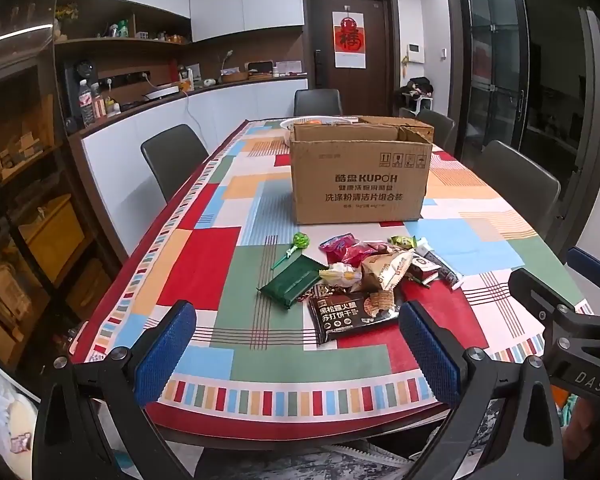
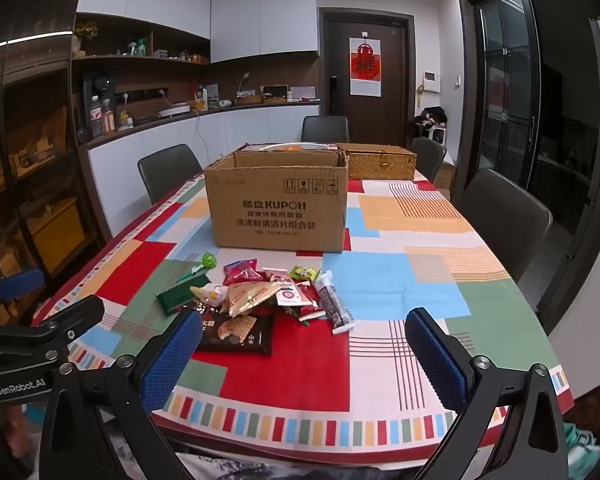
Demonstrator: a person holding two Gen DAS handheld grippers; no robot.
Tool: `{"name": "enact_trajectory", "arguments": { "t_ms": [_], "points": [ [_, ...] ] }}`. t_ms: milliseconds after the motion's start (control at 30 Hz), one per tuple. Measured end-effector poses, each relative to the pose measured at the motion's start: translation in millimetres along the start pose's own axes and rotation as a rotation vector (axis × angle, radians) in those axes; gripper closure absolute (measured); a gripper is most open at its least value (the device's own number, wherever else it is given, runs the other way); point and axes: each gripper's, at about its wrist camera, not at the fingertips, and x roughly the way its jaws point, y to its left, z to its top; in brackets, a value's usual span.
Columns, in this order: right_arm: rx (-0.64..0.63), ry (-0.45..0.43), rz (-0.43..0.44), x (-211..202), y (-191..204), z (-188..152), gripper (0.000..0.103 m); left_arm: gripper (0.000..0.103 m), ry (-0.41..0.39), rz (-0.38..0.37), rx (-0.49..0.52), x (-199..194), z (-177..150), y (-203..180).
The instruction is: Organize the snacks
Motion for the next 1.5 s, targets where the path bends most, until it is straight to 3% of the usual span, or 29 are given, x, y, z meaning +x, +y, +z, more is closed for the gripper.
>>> {"name": "enact_trajectory", "arguments": {
  "t_ms": [1500],
  "points": [
    [0.005, 0.000, 0.003, -0.3, -0.7, -0.6, 0.000, 0.000, 0.000, 0.016, 0.002, -1.6, 1.1, 1.3]
  ]
}}
